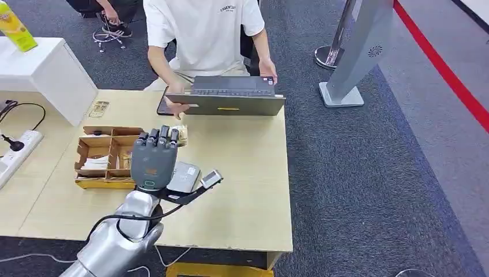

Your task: Pass the card to the sensor for recognition and then transmit it.

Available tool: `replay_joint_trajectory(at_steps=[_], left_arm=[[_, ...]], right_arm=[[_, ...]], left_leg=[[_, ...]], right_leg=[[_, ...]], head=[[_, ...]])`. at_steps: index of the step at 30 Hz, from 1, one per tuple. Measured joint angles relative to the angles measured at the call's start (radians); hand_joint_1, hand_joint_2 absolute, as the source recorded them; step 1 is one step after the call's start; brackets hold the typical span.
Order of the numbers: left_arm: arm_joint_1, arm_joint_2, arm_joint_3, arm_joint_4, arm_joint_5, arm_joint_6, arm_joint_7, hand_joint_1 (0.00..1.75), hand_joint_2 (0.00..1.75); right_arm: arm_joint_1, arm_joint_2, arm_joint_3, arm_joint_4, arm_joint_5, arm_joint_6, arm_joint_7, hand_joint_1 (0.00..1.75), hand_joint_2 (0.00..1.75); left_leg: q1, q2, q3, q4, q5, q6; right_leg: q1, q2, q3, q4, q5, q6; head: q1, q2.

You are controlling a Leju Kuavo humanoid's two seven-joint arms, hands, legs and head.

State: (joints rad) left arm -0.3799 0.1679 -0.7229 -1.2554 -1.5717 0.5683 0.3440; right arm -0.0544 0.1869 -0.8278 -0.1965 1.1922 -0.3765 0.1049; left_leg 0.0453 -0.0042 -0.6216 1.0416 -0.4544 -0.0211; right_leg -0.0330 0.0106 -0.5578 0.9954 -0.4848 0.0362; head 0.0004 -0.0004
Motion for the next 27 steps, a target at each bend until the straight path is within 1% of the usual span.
replay_joint_trajectory(at_steps=[1,4,6,10,14,18,23,27], left_arm=[[0.022,-0.003,0.000,0.000,0.000,-0.046,-0.022,1.75,1.75],[0.071,-0.016,0.014,0.013,0.008,-0.145,-0.083,1.75,1.75],[0.081,-0.032,0.036,0.049,0.021,-0.188,-0.107,1.75,1.75],[0.087,-0.059,0.083,0.115,0.034,-0.243,-0.142,1.75,1.75],[0.090,-0.085,0.114,0.164,0.053,-0.282,-0.151,1.75,1.75],[0.089,-0.109,0.142,0.214,0.068,-0.308,-0.152,1.75,1.75],[0.072,-0.129,0.174,0.309,0.062,-0.308,-0.128,1.75,1.75],[0.052,-0.137,0.192,0.356,0.062,-0.309,-0.127,1.75,1.75]], right_arm=[[0.000,0.002,-0.007,0.000,-0.002,0.000,0.000,0.00,0.00],[0.002,0.004,-0.026,0.000,-0.002,0.000,-0.005,0.00,0.00],[0.001,0.004,-0.031,0.000,-0.002,0.000,-0.016,0.00,0.00],[0.002,0.004,-0.046,0.000,-0.002,0.000,-0.021,0.00,0.00],[0.002,0.004,-0.050,0.000,0.003,0.004,-0.001,0.00,0.00],[0.003,0.004,-0.053,0.000,0.011,0.020,0.016,0.00,0.00],[0.003,0.002,-0.055,0.000,0.018,0.029,0.021,0.00,0.00],[0.003,0.000,-0.055,0.000,0.019,0.034,0.019,0.00,0.00]], left_leg=[[0.000,0.000,0.000,0.000,0.000,0.000],[0.000,0.000,-0.001,0.000,0.000,0.000],[0.000,0.000,-0.001,0.000,0.000,0.000],[0.000,0.000,0.000,0.000,0.000,0.000],[0.000,0.000,0.000,0.000,0.000,0.000],[0.000,0.000,-0.001,0.000,0.000,0.000],[0.000,0.000,0.000,0.000,0.000,0.000],[0.000,0.000,0.000,0.000,0.000,0.000]], right_leg=[[0.000,0.000,0.000,0.000,0.000,0.000],[0.000,-0.001,-0.001,0.000,0.000,0.000],[0.000,0.000,-0.001,0.000,0.000,0.000],[0.000,0.000,-0.001,0.000,0.000,0.000],[0.000,0.000,-0.001,0.000,0.000,0.000],[0.000,0.000,-0.001,0.000,0.000,0.000],[0.000,0.000,-0.001,0.000,0.000,0.000],[0.000,-0.001,0.000,0.000,0.000,0.000]], head=[[0.000,0.000],[0.000,0.000],[0.000,0.000],[0.000,0.000],[0.000,0.000],[0.000,0.000],[0.000,0.000],[0.000,0.000]])
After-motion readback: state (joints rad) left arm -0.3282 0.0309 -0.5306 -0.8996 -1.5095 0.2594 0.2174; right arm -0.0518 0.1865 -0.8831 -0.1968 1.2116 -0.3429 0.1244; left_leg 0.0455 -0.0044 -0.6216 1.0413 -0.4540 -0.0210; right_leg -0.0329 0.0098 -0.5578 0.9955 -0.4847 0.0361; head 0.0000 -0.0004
